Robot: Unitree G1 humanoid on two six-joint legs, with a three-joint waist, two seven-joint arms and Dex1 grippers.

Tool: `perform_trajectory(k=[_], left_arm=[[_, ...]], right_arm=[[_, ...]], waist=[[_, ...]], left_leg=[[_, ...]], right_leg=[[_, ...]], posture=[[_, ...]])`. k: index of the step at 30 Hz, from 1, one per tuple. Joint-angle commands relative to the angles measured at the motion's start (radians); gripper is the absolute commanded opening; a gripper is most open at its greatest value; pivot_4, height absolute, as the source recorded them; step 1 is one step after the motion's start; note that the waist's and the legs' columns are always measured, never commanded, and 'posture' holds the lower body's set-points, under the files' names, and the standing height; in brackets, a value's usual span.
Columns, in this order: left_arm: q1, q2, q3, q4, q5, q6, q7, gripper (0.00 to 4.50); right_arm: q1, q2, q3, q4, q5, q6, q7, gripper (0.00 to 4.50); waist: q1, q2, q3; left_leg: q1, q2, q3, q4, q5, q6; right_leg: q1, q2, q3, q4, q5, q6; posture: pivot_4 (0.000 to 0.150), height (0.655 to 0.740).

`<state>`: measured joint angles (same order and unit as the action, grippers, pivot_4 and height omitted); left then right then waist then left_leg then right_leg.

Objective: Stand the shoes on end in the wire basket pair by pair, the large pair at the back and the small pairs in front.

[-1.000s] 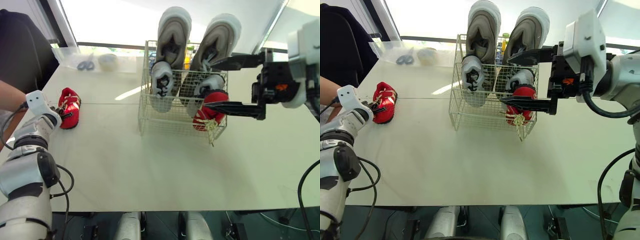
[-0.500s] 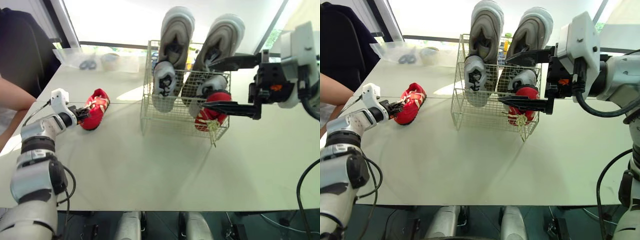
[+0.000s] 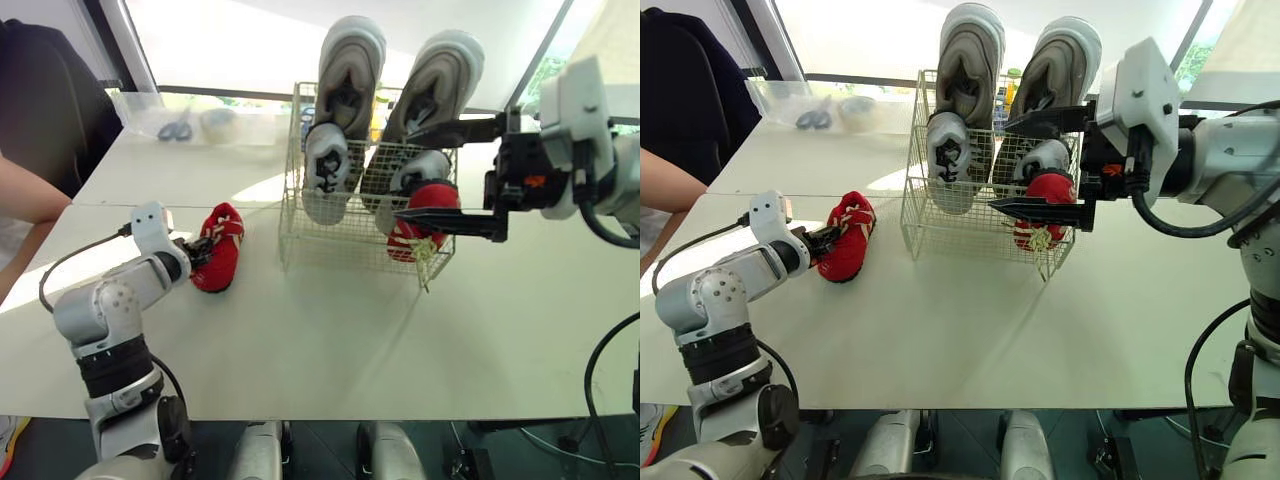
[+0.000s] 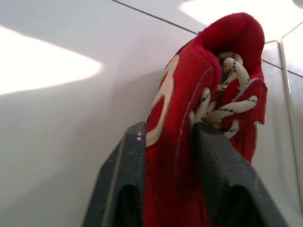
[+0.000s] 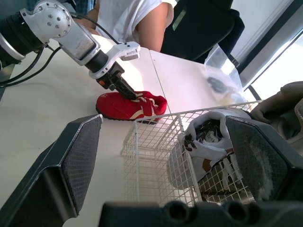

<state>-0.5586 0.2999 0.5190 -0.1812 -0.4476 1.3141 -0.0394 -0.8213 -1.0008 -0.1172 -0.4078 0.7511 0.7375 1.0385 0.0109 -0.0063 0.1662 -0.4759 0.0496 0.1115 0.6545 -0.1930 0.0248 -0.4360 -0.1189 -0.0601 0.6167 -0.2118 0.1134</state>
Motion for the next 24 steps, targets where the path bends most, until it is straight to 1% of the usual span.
perform_trajectory(k=[1,5,8,15,17,20,24], left_arm=[[-0.050,0.044,-0.011,-0.082,-0.009,0.000,-0.007,3.58],[-0.107,0.062,-0.017,-0.102,-0.013,0.003,-0.004,3.58],[-0.142,0.078,-0.031,-0.046,0.007,-0.035,-0.011,3.58],[-0.165,0.158,-0.124,0.301,0.082,-0.292,-0.111,3.58],[-0.180,0.166,-0.149,0.408,0.103,-0.367,-0.138,3.58],[-0.217,0.170,-0.201,0.567,0.123,-0.474,-0.217,3.58],[-0.265,0.173,-0.250,0.722,0.156,-0.594,-0.294,3.58]], right_arm=[[0.000,-0.005,-0.022,-0.011,-0.001,-0.018,0.004,4.50],[0.013,-0.007,-0.028,-0.019,-0.002,-0.022,0.003,4.50],[0.017,-0.008,-0.028,-0.022,-0.004,-0.027,0.001,4.50],[0.030,-0.014,-0.037,-0.028,-0.006,-0.031,-0.006,4.50],[0.035,-0.017,-0.037,-0.032,-0.009,-0.032,-0.008,4.50],[0.037,-0.021,-0.037,-0.035,-0.009,-0.029,-0.009,4.50],[0.038,-0.024,-0.041,-0.039,-0.007,-0.022,-0.013,4.50]], waist=[[0.000,0.000,0.000],[0.004,0.000,0.000],[0.001,0.000,0.000],[0.001,0.000,0.000],[0.003,0.000,0.000],[0.005,0.000,0.000],[0.004,0.000,0.000]], left_leg=[[0.000,0.000,0.000,0.000,0.000,0.000],[0.000,0.000,-0.001,0.000,0.000,-0.001],[0.000,0.000,0.000,0.000,-0.001,-0.002],[0.000,0.000,0.000,-0.001,0.000,0.000],[0.000,0.000,0.001,0.000,0.000,-0.001],[0.000,0.000,0.000,0.000,0.000,-0.001],[-0.001,0.000,0.000,0.000,-0.001,-0.003]], right_leg=[[0.000,0.000,0.000,0.000,0.000,0.000],[0.001,0.000,0.000,-0.001,0.000,0.000],[0.001,0.000,0.000,-0.002,0.000,0.000],[0.001,0.000,-0.001,-0.002,0.000,0.000],[0.001,0.000,-0.001,-0.002,0.000,0.000],[0.001,0.000,-0.001,-0.002,0.000,0.000],[0.000,-0.001,-0.001,-0.003,0.000,0.000]], posture=[[0.150,0.7400],[0.150,0.7400],[0.150,0.7400],[0.150,0.7400],[0.150,0.7400],[0.150,0.7400],[0.150,0.7400]])
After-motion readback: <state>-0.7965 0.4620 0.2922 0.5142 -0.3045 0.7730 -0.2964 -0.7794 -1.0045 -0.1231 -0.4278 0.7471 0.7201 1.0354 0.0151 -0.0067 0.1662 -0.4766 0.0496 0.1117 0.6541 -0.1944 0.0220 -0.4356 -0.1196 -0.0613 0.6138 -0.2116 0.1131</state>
